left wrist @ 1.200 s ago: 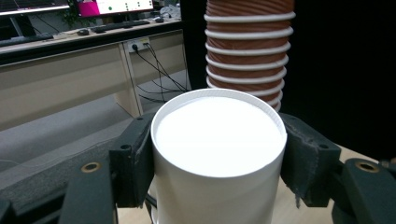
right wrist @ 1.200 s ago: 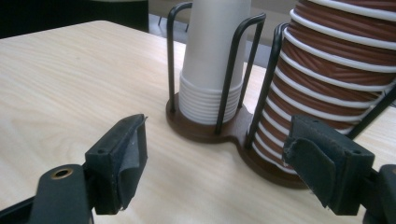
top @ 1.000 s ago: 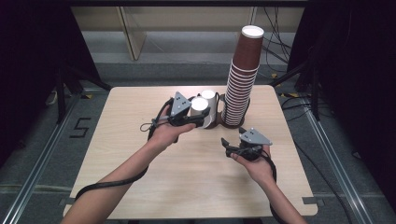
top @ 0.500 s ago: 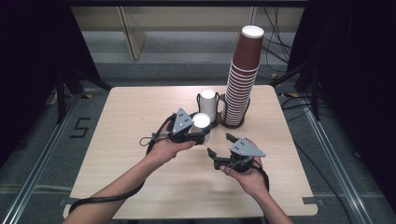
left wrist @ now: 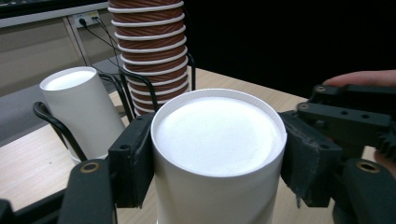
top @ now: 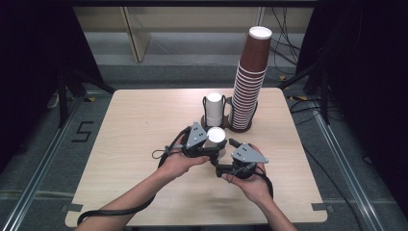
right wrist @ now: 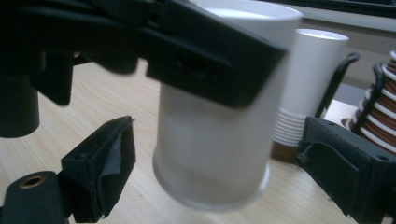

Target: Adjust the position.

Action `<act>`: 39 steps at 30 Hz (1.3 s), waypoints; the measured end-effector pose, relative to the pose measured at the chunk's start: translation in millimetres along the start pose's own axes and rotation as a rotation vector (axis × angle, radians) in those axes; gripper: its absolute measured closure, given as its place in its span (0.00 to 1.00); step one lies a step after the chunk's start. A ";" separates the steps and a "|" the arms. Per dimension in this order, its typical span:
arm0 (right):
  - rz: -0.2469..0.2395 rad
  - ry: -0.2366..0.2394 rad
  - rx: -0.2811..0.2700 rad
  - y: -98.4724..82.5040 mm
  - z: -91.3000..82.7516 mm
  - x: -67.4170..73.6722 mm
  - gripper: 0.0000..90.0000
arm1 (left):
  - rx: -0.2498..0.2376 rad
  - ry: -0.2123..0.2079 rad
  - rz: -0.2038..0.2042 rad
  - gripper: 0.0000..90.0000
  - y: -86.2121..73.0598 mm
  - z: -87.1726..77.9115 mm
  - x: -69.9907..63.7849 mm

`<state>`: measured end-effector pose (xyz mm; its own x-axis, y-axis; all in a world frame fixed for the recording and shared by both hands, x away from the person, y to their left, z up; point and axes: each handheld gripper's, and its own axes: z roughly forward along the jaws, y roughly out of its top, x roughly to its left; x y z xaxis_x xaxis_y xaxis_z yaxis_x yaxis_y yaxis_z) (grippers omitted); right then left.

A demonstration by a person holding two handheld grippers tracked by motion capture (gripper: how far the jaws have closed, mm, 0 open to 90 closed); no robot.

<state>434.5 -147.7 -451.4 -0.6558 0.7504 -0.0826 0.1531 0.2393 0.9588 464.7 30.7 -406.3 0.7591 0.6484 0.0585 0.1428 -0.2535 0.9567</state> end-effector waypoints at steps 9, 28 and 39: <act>-0.022 -0.010 -0.001 -1.6 7.1 -0.2 0.18 | -0.014 -0.026 -0.004 0.37 1.5 -1.7 -8.5; -0.030 -0.022 0.001 -3.7 5.4 0.3 0.35 | -0.021 -0.041 -0.047 0.28 3.7 -0.1 -5.7; 0.022 -0.030 0.033 -8.1 5.5 -4.9 0.36 | -0.082 -0.006 -0.020 0.07 10.6 -15.8 0.9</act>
<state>440.6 -149.9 -460.2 -0.6297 0.7736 -0.0705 0.1919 0.2429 0.9509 456.8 40.0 -391.7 0.7601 0.6487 0.0376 0.1059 -0.1808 0.9778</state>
